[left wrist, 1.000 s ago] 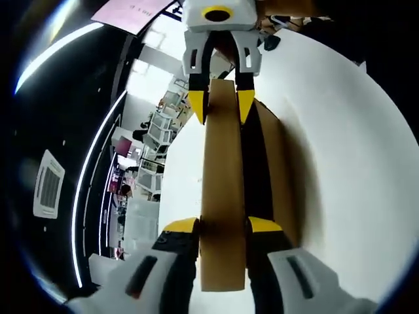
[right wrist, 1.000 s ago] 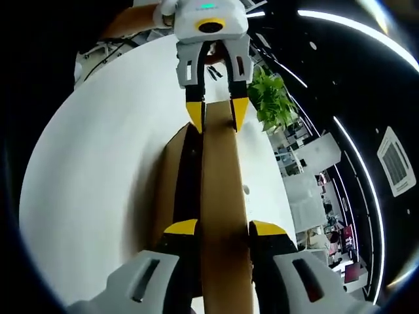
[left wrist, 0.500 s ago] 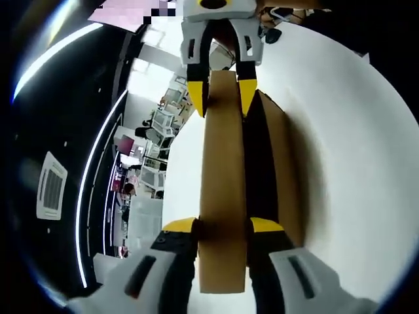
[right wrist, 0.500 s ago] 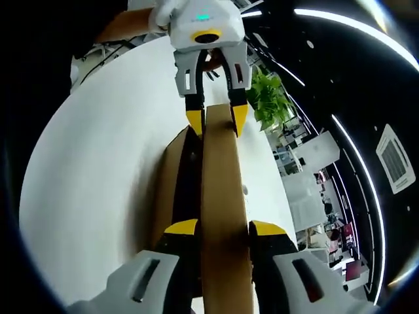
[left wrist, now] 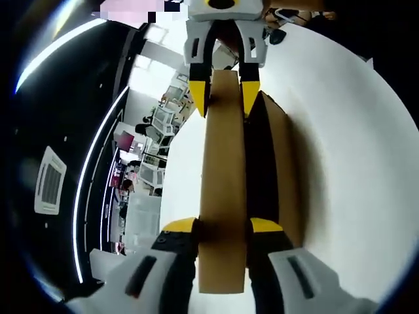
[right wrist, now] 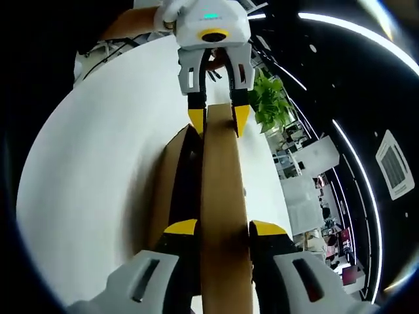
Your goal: Operate the shoe box by opening the lid, removing the specified soft item, and placing it in the target area until the item is outside and the box remains undamaged.
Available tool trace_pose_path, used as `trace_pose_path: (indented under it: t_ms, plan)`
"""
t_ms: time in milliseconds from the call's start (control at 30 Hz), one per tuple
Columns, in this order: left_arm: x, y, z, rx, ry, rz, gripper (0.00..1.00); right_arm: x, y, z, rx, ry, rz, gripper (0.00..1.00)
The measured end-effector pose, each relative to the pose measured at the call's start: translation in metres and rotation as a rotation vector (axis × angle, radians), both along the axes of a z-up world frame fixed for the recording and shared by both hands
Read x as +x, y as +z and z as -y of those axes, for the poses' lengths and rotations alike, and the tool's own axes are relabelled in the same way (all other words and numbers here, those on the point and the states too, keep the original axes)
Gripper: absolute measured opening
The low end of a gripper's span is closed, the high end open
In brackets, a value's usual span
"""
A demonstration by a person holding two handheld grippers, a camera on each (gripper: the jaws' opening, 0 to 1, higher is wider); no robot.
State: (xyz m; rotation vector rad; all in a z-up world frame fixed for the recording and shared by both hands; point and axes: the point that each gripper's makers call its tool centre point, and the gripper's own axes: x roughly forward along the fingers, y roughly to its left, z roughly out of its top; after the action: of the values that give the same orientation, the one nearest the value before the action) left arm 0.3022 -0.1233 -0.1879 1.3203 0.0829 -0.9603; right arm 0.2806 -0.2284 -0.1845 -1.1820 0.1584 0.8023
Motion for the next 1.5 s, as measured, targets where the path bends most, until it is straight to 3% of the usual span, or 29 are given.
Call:
trace_pose_path:
  t_ms: [500,567,1133,1367,1500]
  plan:
    - [0.006,0.011,0.002,0.024,-0.001,-0.036,0.29,-0.001,-0.001,-0.001,0.004,0.006,-0.030,0.29]
    - [0.008,0.013,0.003,0.031,-0.003,-0.040,0.29,0.005,0.011,0.005,0.005,0.006,-0.032,0.29]
    - [0.009,0.022,0.004,0.055,-0.033,-0.020,0.30,0.011,0.020,0.005,0.023,0.015,-0.034,0.28]
    - [-0.010,0.053,-0.018,-0.063,-0.026,-0.035,0.33,0.011,0.020,0.005,0.021,0.017,-0.027,0.28]
    - [-0.035,0.056,-0.035,-0.095,-0.042,-0.082,0.33,0.014,0.020,0.006,0.022,0.016,-0.026,0.28]
